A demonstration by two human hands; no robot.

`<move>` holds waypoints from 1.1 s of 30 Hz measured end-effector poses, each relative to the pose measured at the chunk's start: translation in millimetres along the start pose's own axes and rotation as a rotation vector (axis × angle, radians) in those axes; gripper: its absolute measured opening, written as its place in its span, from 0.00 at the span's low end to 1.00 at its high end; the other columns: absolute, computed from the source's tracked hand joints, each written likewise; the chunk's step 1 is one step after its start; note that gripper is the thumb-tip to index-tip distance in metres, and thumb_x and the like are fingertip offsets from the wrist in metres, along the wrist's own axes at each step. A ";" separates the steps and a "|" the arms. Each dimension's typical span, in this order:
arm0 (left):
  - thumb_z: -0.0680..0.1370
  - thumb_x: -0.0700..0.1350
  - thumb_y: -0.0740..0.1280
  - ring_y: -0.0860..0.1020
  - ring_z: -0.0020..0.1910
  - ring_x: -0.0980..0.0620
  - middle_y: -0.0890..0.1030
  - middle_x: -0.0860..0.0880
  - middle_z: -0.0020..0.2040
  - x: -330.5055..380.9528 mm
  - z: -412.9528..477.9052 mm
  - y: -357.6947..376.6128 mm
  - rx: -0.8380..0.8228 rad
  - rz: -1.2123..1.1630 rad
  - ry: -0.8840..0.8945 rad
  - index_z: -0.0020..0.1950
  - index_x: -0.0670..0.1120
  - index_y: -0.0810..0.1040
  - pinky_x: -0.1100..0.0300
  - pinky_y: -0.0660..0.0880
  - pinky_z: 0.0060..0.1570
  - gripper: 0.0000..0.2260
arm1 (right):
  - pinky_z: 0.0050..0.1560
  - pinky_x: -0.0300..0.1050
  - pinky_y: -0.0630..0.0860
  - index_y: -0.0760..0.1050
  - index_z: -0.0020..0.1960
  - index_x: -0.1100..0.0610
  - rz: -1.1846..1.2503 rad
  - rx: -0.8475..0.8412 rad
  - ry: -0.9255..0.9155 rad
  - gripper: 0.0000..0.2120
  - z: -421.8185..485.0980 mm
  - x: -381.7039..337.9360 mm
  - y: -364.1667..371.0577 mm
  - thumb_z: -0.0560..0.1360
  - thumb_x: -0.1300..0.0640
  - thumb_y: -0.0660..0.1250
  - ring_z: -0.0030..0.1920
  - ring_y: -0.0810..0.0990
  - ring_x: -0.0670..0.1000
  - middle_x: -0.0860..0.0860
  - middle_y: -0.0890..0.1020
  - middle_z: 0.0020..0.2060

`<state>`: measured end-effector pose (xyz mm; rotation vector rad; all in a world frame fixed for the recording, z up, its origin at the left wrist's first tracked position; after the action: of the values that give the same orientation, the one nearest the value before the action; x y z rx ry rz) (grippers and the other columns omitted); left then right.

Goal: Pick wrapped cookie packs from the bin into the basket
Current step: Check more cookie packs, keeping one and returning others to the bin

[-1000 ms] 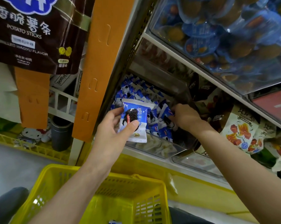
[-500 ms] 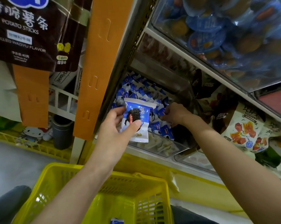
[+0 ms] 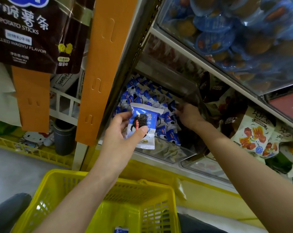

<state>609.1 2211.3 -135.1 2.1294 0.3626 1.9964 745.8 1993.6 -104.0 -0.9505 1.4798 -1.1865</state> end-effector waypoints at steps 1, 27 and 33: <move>0.73 0.45 0.69 0.77 0.50 0.68 0.78 0.58 0.54 -0.1 -0.2 -0.1 0.000 -0.004 0.001 0.59 0.57 0.69 0.78 0.72 0.39 0.18 | 0.44 0.41 0.68 0.72 0.61 0.62 -0.055 -0.004 0.019 0.14 2.5 -0.3 -0.3 0.79 0.57 0.60 0.48 0.76 0.52 0.58 0.78 0.53; 0.73 0.44 0.69 0.78 0.47 0.67 0.79 0.55 0.54 2.6 0.3 1.5 -0.014 -0.058 0.028 0.61 0.53 0.70 0.77 0.71 0.37 0.18 | 0.51 0.48 0.77 0.74 0.56 0.62 0.128 0.086 0.001 0.09 25.9 -8.8 10.8 0.78 0.63 0.59 0.46 0.79 0.55 0.59 0.79 0.49; 0.73 0.47 0.69 0.77 0.47 0.70 0.79 0.58 0.51 1.7 -3.2 6.1 -0.035 -0.045 0.042 0.52 0.58 0.71 0.79 0.70 0.38 0.12 | 0.39 0.28 0.71 0.75 0.54 0.54 0.473 0.237 -0.336 0.09 -49.8 -48.3 -22.4 0.80 0.56 0.57 0.38 0.76 0.36 0.44 0.79 0.44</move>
<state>606.3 2205.9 -131.4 2.0433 0.3764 2.0097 707.7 2045.3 -69.5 -0.5610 1.1751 -0.7874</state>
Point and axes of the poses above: each hand's wrist, its own z-axis towards the middle knuckle, its own y-axis out of the palm, x = y × z, the point moved 4 cm from there along z, towards the middle knuckle
